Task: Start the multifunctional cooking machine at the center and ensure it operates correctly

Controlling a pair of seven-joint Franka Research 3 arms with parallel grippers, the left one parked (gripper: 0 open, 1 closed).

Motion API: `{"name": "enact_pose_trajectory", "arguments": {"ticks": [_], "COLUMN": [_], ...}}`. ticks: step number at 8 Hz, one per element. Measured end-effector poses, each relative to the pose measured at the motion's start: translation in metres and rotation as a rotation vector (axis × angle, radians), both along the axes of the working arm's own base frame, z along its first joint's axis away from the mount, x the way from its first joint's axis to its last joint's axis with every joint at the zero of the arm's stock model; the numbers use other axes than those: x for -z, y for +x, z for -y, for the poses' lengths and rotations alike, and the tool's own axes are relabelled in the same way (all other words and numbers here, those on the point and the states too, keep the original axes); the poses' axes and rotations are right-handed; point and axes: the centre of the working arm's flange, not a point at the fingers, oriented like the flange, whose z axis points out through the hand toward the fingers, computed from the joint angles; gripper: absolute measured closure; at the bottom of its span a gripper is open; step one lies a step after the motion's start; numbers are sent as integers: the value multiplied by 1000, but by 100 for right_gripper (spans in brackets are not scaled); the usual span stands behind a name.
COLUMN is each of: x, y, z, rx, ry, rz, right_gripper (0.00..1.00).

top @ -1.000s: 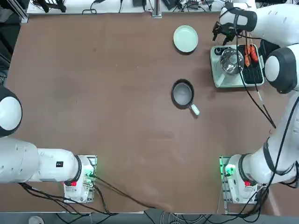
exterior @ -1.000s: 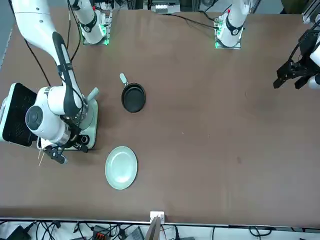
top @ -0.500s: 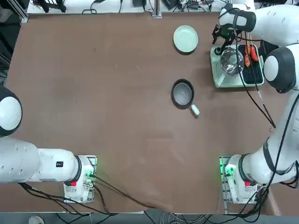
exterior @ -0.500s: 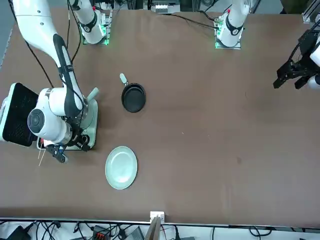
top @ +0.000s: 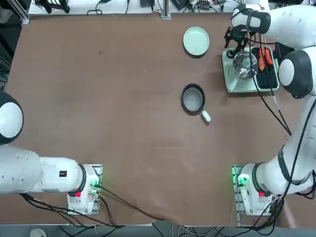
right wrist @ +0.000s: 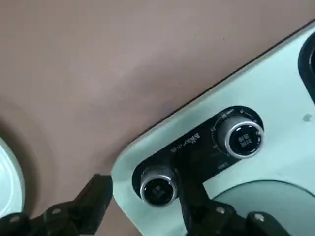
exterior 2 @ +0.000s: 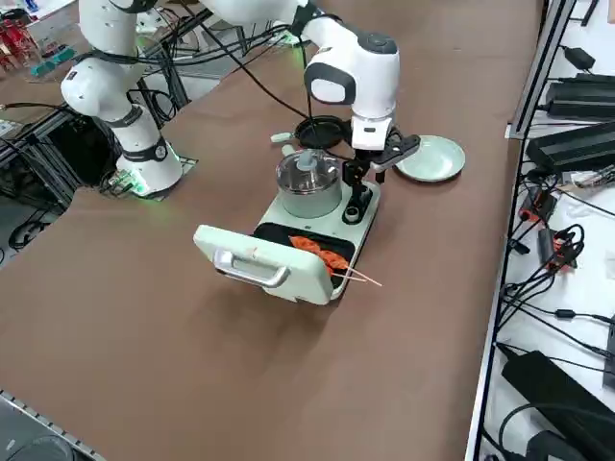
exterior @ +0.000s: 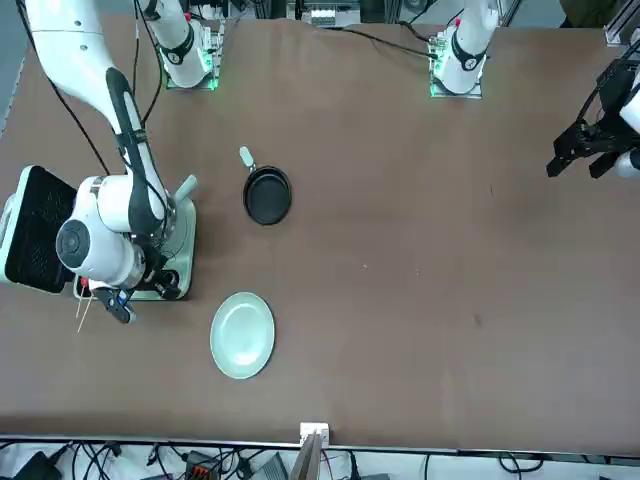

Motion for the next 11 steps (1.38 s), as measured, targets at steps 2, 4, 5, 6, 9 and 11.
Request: {"name": "enact_pose_trajectory", "arguments": {"ticks": [2, 4, 5, 6, 9, 11], "x": [2, 6, 7, 7, 10, 10], "y": [-1, -2, -3, -3, -4, -4], "z": [0, 0, 0, 0, 0, 0], "rx": [6, 13, 14, 15, 16, 17], "ry": [-1, -2, -2, -3, -3, -4], "rz": [-10, -24, -28, -31, -36, -36], "right_gripper": [18, 19, 20, 21, 25, 30]}}
